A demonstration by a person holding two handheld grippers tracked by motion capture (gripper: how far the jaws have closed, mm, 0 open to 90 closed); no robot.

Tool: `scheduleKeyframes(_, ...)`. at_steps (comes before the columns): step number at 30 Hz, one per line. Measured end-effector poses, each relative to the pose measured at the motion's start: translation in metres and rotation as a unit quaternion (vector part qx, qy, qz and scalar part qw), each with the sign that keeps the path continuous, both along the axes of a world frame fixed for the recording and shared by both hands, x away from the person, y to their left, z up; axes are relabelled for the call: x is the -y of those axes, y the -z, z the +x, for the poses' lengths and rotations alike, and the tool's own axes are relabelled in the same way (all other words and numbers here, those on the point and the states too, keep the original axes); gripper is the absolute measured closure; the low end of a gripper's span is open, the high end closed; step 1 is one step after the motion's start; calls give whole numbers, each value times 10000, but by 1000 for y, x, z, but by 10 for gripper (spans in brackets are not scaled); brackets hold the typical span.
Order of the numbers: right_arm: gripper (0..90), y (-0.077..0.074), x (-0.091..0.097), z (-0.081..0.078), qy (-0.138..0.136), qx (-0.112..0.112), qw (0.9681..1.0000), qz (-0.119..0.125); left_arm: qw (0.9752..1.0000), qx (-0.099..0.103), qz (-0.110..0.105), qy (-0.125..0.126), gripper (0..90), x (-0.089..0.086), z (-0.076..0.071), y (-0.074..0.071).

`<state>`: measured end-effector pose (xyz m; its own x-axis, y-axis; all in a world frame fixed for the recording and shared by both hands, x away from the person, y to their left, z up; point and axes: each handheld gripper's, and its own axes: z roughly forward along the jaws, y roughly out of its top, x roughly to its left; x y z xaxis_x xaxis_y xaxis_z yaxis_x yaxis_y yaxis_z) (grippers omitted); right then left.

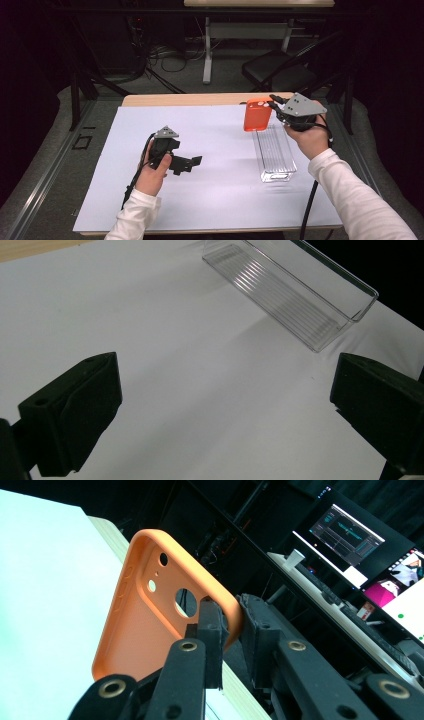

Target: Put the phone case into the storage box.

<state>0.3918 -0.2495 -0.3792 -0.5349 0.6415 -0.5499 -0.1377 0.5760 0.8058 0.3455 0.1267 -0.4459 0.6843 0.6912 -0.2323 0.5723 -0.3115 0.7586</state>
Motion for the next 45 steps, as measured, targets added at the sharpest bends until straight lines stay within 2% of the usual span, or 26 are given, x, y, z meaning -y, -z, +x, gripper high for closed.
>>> scheduleKeyframes(15, 802, 4, 15, 15, 277, -14, 9996, -45, 9999, -40, -64, 67, 4, 0, -1, 1)
scheduleKeyframes(25, 802, 6, 23, 29, 502, -3, 9986, -180, 9999, -36, -57, 82, 4, -2, -1, 2)
scheduleKeyframes(36, 802, 10, 20, 48, 675, -33, 9971, -364, 10000, -26, -63, 61, 5, -2, 0, 4)
scheduleKeyframes(45, 802, 21, 17, 62, 755, -23, 9962, -445, 9999, -36, -88, 57, 5, -3, -1, 4)
